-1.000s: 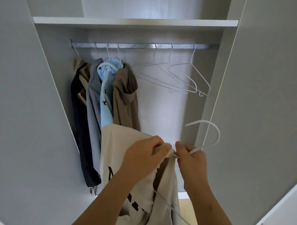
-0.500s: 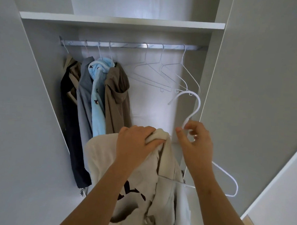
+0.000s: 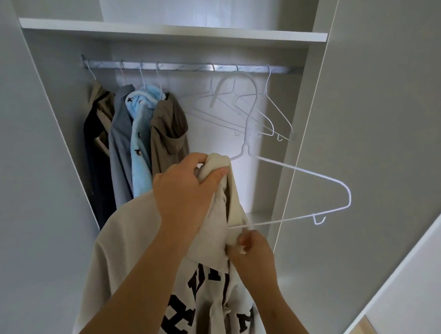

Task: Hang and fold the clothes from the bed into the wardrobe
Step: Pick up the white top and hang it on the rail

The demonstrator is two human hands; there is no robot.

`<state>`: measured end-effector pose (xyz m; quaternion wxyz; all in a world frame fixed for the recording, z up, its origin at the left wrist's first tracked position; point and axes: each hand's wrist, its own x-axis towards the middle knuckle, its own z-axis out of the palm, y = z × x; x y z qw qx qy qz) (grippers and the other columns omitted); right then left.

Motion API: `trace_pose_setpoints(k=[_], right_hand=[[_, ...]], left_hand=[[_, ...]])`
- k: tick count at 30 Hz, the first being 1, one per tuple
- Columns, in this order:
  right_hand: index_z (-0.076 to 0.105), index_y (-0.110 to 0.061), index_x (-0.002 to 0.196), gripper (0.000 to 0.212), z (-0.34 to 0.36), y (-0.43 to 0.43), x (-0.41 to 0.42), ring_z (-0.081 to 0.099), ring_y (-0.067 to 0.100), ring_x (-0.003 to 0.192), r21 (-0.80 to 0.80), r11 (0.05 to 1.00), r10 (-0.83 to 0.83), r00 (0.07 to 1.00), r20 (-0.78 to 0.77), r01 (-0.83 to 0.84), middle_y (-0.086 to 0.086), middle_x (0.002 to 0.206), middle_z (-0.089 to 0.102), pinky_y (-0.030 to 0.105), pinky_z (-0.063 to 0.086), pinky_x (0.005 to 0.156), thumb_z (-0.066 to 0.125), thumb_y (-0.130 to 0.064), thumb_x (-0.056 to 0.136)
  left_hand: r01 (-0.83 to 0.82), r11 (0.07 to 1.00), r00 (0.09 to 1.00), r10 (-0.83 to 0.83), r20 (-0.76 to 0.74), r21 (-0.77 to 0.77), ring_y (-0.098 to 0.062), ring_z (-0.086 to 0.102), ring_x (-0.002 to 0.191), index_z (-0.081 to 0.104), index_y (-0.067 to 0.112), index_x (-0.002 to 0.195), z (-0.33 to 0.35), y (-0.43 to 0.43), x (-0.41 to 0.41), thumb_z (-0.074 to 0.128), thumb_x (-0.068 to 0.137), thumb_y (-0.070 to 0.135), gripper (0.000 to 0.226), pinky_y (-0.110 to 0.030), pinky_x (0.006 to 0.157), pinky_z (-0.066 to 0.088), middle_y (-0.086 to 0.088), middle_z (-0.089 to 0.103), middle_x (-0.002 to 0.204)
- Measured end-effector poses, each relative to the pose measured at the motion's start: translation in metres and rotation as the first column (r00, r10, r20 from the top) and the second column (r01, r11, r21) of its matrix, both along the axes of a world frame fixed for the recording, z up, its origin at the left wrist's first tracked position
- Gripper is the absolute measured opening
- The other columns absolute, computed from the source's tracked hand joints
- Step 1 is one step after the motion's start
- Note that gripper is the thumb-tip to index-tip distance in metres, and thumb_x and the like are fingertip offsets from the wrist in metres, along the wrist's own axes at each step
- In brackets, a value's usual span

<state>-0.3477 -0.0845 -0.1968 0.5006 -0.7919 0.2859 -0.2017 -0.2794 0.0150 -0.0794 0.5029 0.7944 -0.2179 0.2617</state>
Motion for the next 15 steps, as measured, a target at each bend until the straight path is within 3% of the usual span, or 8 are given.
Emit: trace_pose_setpoints(k=[3,7,9,12,14,15], right_hand=[[0.044,-0.025,0.092,0.035,-0.002,0.003,0.004,0.049,0.012,0.091,-0.08,0.997,-0.014,0.993,-0.117,0.005,-0.011,0.093,0.044,0.034,0.046,0.083,0.069,-0.038,0.071],[0.04,-0.025,0.121,0.055,-0.008,0.012,0.014,0.047,0.015,0.104,-0.225,0.971,0.015,0.964,-0.265,-0.077,-0.007,0.111,0.043,0.034,0.044,0.09,0.063,-0.043,0.074],[0.035,-0.023,0.128,0.062,-0.012,0.018,0.022,0.048,0.016,0.109,-0.22,0.965,0.071,0.951,-0.302,-0.142,-0.005,0.12,0.044,0.032,0.043,0.089,0.061,-0.045,0.077],[0.041,-0.023,0.119,0.036,-0.018,0.019,0.033,0.05,0.01,0.086,-0.178,0.964,0.136,0.94,-0.313,-0.198,-0.006,0.106,0.052,0.019,0.04,0.067,0.053,-0.037,0.088],[0.048,-0.02,0.095,0.006,-0.025,0.013,0.036,0.046,0.006,0.066,-0.188,0.966,0.109,0.941,-0.319,-0.176,-0.006,0.085,0.053,0.016,0.034,0.053,0.045,-0.025,0.094],[0.048,-0.018,0.083,0.014,-0.031,0.009,0.038,0.044,0.005,0.061,-0.183,0.97,0.096,0.947,-0.307,-0.158,-0.005,0.077,0.052,0.015,0.032,0.051,0.041,-0.019,0.095]], left_hand=[[0.032,0.999,0.999,-0.033,-0.017,-0.039,-0.005,0.057,0.074,0.062,0.029,0.09,0.008,0.006,-0.002,0.069,0.078,0.039,0.018,-0.043,0.085,0.047,0.018,0.058,0.074],[0.055,0.996,0.998,-0.056,-0.01,-0.068,0.014,0.052,0.072,0.056,0.035,0.087,0.014,0.014,0.0,0.069,0.076,0.041,0.018,-0.016,0.074,0.044,0.024,0.054,0.072],[0.05,0.996,0.999,-0.05,-0.001,-0.077,0.018,0.051,0.072,0.057,0.034,0.087,0.015,0.017,0.0,0.07,0.076,0.04,0.018,-0.007,0.069,0.041,0.025,0.054,0.071],[0.034,0.996,0.999,-0.035,-0.009,-0.084,0.018,0.05,0.073,0.056,0.036,0.083,0.016,0.024,0.003,0.069,0.076,0.039,0.015,-0.021,0.082,0.043,0.025,0.054,0.072],[0.033,0.994,0.999,-0.033,0.003,-0.102,0.018,0.05,0.072,0.052,0.042,0.077,0.018,0.031,0.005,0.069,0.076,0.039,0.018,-0.014,0.078,0.042,0.026,0.054,0.07],[0.038,0.992,0.999,-0.036,0.015,-0.123,0.017,0.051,0.072,0.051,0.043,0.075,0.019,0.035,0.006,0.069,0.076,0.038,0.019,-0.006,0.071,0.041,0.026,0.055,0.069]])
